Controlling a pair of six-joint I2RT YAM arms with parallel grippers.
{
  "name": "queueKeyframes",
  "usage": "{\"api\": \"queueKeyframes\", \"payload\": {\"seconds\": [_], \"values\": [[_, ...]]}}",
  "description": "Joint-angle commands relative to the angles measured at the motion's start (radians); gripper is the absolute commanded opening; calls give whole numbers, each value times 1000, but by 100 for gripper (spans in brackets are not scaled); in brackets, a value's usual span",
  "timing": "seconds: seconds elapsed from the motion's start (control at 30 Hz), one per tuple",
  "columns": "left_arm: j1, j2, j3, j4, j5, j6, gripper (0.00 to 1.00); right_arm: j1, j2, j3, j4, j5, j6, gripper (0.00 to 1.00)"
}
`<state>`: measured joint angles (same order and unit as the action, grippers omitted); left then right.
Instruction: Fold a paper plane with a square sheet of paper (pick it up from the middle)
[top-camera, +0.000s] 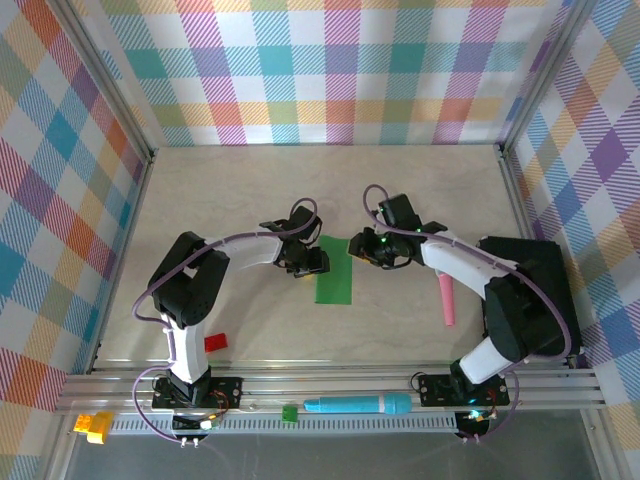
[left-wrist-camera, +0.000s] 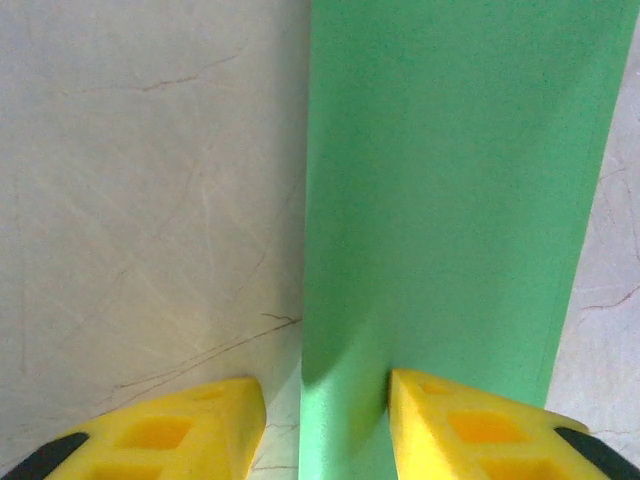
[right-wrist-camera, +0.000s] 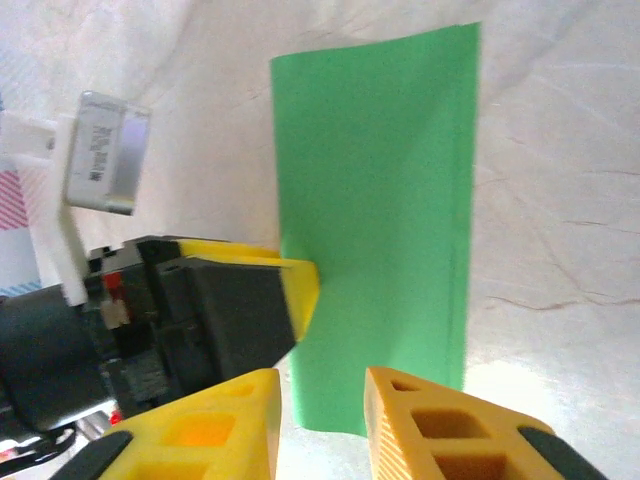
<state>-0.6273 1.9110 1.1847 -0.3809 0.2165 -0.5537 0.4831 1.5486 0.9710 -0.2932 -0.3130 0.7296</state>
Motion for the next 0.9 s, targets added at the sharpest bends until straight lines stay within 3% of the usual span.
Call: {"api": "queueKeyframes", "payload": {"seconds": [0.0, 0.87], "values": [[-20, 121, -31, -56, -45, 27, 42, -13, -17, -38, -40, 37, 19, 28], [-49, 214, 50, -112, -77, 32, 46, -18, 4, -54, -30, 8, 20, 27]]}}
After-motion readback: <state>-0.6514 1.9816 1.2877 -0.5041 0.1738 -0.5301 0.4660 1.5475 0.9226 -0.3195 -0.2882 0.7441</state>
